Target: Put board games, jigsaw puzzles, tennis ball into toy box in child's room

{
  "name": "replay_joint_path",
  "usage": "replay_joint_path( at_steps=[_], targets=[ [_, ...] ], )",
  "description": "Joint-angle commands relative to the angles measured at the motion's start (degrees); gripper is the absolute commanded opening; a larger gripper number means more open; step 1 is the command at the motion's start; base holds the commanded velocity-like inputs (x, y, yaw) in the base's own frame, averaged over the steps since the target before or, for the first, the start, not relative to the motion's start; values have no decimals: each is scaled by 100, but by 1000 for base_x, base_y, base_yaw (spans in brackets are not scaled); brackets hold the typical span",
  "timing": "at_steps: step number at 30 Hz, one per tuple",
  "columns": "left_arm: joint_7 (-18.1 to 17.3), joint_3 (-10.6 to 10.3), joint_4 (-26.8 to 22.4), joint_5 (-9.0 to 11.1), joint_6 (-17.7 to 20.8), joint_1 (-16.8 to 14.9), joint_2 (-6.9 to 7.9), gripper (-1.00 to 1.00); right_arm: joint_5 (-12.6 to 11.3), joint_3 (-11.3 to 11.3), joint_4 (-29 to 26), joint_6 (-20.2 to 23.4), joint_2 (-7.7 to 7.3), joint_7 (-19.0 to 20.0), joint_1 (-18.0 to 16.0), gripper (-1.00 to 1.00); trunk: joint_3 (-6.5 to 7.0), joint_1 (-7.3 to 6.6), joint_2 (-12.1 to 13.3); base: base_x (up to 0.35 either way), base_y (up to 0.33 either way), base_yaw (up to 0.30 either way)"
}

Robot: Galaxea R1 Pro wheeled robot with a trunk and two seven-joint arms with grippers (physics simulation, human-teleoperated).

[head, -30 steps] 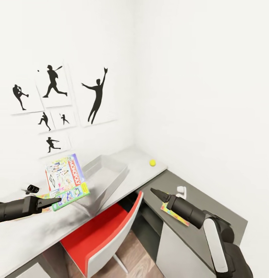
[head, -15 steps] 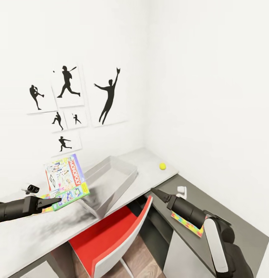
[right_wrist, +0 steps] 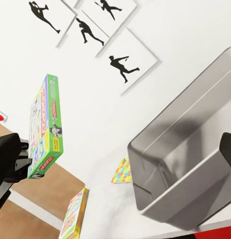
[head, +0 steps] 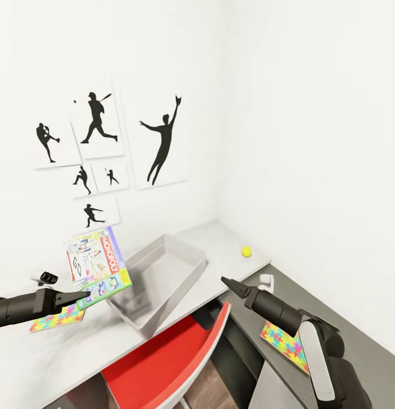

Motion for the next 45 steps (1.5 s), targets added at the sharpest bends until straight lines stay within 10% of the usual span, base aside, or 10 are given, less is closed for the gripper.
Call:
replay_joint_path(
  at_steps=[1,45],
  targets=[
    [-22,-3,0,4,58,-6,2,-100,-6,-12,-2,32,5,17,-6,100,-19,4,-14,47,0,70],
    [-22,-4,0,4,45,-6,2,-100,-6,-38,-3,32,2,35,-6,100,-86,4,-14,90,15,88]
  ],
)
